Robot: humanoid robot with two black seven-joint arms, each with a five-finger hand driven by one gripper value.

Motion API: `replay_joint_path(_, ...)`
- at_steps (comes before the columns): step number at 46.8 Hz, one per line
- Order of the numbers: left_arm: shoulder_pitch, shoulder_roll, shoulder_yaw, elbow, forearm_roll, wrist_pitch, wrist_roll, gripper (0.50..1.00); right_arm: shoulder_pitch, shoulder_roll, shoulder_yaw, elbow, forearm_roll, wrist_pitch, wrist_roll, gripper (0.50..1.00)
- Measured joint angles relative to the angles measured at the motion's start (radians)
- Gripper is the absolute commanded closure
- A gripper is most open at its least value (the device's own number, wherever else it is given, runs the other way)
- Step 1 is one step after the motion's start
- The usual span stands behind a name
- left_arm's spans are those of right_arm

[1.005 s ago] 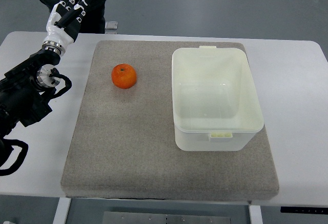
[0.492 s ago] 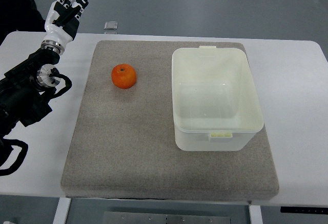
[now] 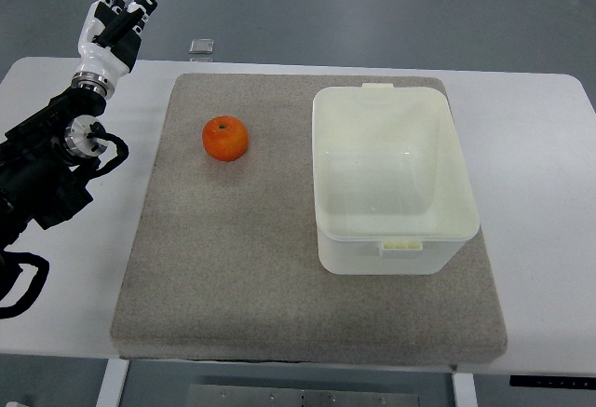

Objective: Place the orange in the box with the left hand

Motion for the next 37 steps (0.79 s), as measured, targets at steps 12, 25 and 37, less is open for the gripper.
replay_joint_path(12,-0.003,0.008,0.013,0.005,0.012,0.001,0.002,0.508,0.0,0.0,0.001,0.0,0.0,0.0,0.0,0.574)
replay_joint_path(25,-0.001,0.01,0.016,-0.003,0.016,0.003,0.002,0.508,0.0,0.0,0.001,0.0,0.0,0.0,0.0,0.574)
replay_joint_path(37,-0.009,0.01,0.059,0.009,0.016,0.003,0.008,0.508,0.0,0.0,0.0,0.0,0.0,0.0,0.0,0.574)
